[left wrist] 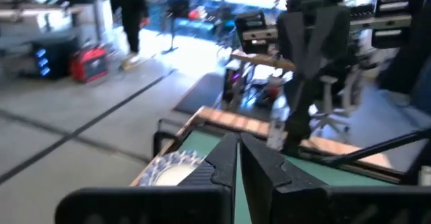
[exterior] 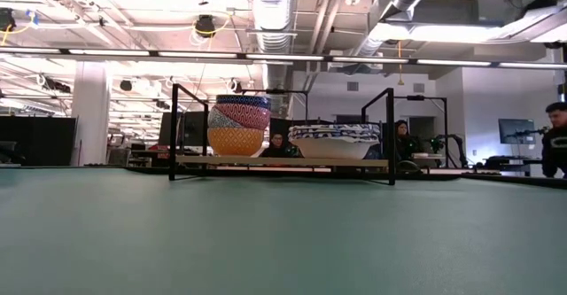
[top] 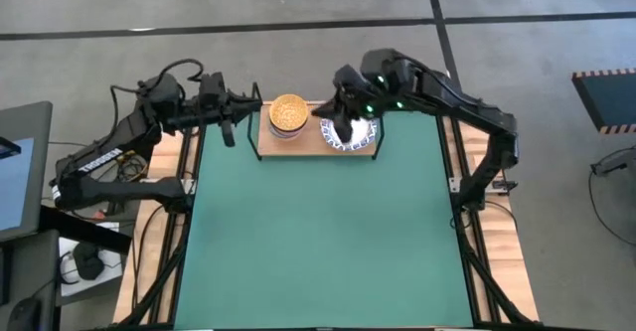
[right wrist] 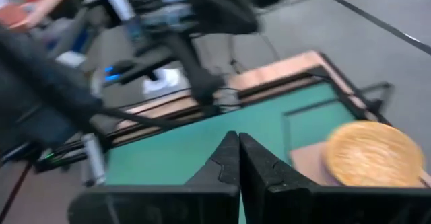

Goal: Place and stack bowls onto a shelf
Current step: Return to Home Position

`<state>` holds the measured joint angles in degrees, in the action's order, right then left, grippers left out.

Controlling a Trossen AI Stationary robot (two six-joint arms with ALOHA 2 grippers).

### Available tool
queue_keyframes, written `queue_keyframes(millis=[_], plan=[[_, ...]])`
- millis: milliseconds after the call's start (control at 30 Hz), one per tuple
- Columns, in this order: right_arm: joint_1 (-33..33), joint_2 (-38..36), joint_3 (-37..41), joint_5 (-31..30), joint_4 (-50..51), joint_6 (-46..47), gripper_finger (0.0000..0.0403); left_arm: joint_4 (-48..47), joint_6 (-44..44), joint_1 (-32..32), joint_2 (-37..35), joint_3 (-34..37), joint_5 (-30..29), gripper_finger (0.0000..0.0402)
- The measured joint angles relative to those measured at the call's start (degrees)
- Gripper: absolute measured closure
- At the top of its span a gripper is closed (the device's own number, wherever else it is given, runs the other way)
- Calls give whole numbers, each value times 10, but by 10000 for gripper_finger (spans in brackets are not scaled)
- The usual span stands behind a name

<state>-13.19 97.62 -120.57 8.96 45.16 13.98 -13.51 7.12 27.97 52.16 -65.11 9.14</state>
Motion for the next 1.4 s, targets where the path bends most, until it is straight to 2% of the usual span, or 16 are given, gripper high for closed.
queue_keyframes(millis=[67,133,267,367,533,667,800,933,1133,1267,1400], plan=[[29,-13,0,0,1,-6,386,29,0,-1,-14,23,28,400],[65,-23,0,-17,1,-9,380,80,7,-6,-37,67,52,401],[134,-34,0,-94,0,-20,366,203,74,-20,-95,192,56,401],[168,-34,0,-130,2,-21,381,264,102,-27,-147,260,56,401],[178,-33,25,-149,-15,-27,386,272,81,-33,-199,283,56,401],[150,-48,126,-109,-113,-24,379,274,25,-36,-217,269,56,402],[126,-99,236,-52,-211,9,385,257,12,-36,-222,265,55,401],[126,-183,353,-54,-286,14,386,223,11,-36,-222,282,48,401],[107,-351,546,-63,-392,21,386,337,46,-50,-224,374,27,401],[84,-445,657,-74,-372,25,382,350,32,-60,-219,418,23,401],[82,-496,721,-76,-295,10,363,321,36,-61,-217,428,24,401]])
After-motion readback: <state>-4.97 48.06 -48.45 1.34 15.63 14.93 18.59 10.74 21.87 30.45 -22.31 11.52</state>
